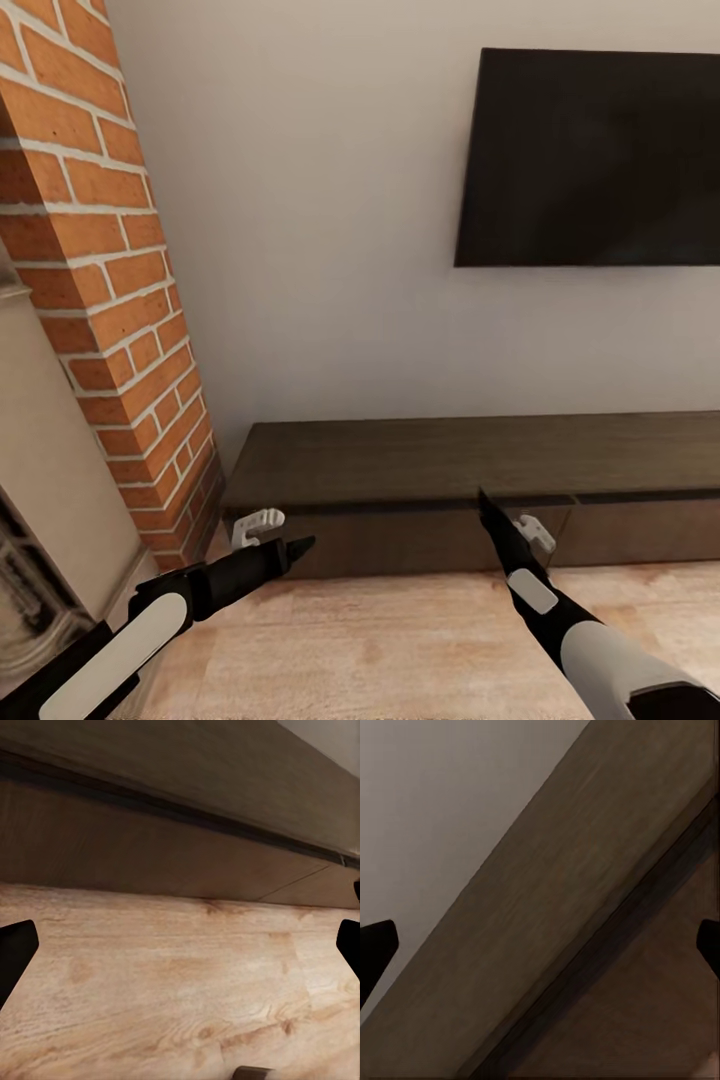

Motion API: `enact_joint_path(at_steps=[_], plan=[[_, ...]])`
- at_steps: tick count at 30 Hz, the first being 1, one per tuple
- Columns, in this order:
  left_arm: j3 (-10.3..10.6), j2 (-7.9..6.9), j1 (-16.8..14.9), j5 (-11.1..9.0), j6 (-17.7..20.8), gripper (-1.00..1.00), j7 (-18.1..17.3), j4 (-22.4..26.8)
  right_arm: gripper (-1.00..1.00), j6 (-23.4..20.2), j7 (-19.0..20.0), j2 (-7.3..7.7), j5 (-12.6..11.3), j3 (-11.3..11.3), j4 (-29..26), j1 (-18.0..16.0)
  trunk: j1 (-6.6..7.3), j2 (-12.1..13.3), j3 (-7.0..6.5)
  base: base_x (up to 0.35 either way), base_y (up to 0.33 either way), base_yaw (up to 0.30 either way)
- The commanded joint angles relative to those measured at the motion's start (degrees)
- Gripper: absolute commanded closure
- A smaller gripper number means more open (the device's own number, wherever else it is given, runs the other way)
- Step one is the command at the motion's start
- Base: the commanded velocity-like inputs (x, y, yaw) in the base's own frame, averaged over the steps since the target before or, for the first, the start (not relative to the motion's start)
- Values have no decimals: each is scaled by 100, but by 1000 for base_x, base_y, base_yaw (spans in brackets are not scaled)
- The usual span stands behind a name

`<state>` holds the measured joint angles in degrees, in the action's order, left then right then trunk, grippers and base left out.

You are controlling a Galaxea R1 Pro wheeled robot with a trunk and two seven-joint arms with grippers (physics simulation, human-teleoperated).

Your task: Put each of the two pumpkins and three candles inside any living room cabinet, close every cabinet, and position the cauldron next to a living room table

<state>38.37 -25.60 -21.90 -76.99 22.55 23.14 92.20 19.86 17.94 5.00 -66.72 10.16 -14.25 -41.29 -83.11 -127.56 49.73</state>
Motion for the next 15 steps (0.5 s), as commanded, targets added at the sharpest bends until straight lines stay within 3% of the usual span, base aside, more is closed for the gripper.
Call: enact_joint_path(at_steps=[1, 4, 7, 12, 13, 15], plan=[[14, -2, -7, -47, -8, -100, 49, 5, -100, 17, 94, 12, -79, 30, 76, -4, -22, -44, 24, 0, 0, 0], [24, 1, -7, -49, -12, -100, 50, 1, -100, 7, 351, 28, -109, 17, 152, -3, -87, -165, 78, 0, 0, 0], [24, -13, -7, -54, -13, -100, 47, 3, -100, -101, 877, 49, -125, 14, 175, -2, -153, -285, 132, 0, 0, 0], [29, -22, -7, -53, -21, -100, 28, 39, -100, -527, 1381, 178, -128, 13, 176, -1, -263, -485, 222, 0, 0, 0], [73, -23, -7, -50, -22, -100, 14, 48, -100, -622, 1648, 213, -125, 12, 172, -2, -285, -526, 240, 0, 0, 0], [132, -21, -7, -46, -27, -100, 9, 50, -100, -649, 1811, 223, -126, 12, 173, -1, -329, -606, 275, 0, 0, 0]])
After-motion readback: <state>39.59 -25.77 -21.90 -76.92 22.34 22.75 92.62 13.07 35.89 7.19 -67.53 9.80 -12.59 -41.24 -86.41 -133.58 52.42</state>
